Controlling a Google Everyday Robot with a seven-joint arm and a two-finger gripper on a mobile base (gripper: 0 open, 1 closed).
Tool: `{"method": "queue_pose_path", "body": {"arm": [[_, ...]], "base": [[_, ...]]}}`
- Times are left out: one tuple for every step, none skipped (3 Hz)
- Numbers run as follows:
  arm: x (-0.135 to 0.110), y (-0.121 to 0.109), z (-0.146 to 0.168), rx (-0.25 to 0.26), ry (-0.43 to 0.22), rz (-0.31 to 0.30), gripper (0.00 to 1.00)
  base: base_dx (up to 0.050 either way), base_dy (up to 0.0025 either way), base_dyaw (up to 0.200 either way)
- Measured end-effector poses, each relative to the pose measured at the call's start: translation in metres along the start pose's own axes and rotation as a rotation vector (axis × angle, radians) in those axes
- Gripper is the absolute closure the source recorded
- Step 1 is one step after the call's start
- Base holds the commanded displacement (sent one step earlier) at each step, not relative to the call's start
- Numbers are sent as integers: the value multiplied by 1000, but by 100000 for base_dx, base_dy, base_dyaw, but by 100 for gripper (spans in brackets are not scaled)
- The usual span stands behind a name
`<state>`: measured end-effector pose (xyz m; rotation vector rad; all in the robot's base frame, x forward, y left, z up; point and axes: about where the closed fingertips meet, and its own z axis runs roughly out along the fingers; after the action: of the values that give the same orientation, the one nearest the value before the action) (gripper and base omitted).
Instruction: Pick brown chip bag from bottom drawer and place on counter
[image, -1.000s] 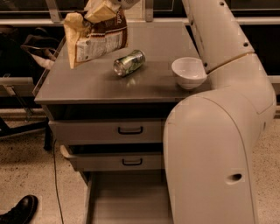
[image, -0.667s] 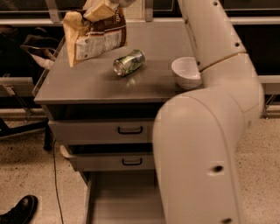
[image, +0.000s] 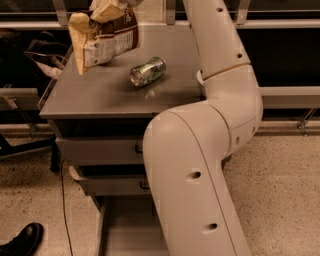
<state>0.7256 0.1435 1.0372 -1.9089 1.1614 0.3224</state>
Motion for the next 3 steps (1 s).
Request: {"method": "queue_pose_path", "body": {"arm": [[0, -2, 0, 7, 0, -3, 84], [0, -2, 0, 7, 0, -3, 61], [1, 1, 13, -15, -13, 4, 38]], "base": [[0, 0, 0], [0, 0, 0], [0, 0, 0]]}}
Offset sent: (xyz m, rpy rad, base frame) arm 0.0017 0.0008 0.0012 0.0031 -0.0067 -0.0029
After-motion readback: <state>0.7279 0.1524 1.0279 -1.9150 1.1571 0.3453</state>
